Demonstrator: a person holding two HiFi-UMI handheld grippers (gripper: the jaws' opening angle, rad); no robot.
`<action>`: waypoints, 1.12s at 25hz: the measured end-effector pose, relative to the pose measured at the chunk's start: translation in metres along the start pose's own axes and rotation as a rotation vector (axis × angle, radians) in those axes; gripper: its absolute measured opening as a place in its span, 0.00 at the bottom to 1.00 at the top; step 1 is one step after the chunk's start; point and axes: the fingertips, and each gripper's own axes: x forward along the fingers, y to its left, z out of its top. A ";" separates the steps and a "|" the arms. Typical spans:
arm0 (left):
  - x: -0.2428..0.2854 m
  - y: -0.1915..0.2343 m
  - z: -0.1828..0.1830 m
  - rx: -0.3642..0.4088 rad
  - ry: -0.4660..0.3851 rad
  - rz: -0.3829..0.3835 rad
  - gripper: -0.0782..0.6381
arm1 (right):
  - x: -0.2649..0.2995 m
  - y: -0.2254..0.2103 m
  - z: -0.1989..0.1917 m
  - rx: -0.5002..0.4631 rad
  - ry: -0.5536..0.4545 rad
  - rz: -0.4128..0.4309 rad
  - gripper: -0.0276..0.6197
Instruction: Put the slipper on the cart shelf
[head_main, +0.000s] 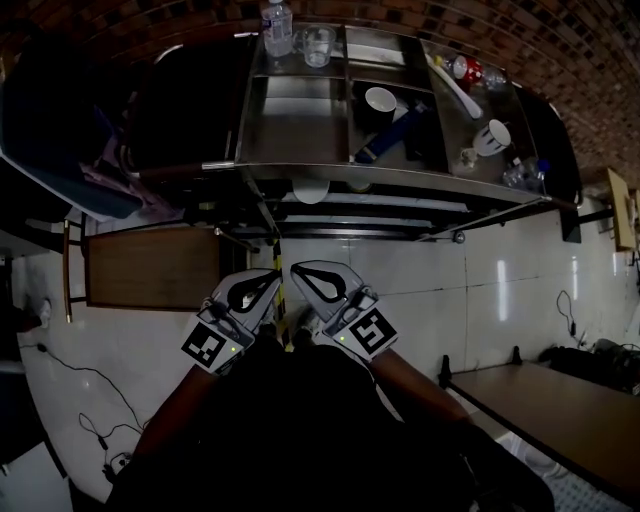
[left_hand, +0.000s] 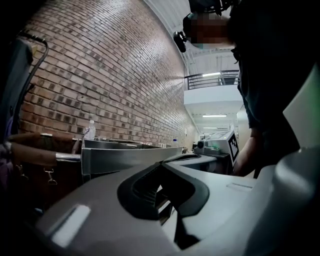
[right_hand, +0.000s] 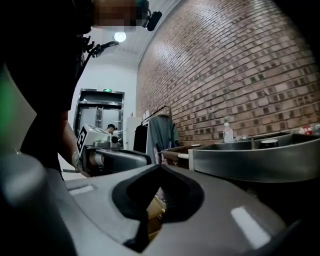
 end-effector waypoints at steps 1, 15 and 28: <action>-0.003 -0.001 -0.003 -0.002 0.008 0.007 0.11 | 0.001 0.002 -0.002 0.001 0.002 0.008 0.04; -0.079 0.035 -0.015 -0.009 -0.005 0.100 0.11 | 0.046 0.061 -0.010 -0.006 0.031 0.083 0.04; -0.224 0.107 -0.031 -0.032 -0.040 0.029 0.11 | 0.168 0.160 -0.008 0.046 0.044 -0.002 0.04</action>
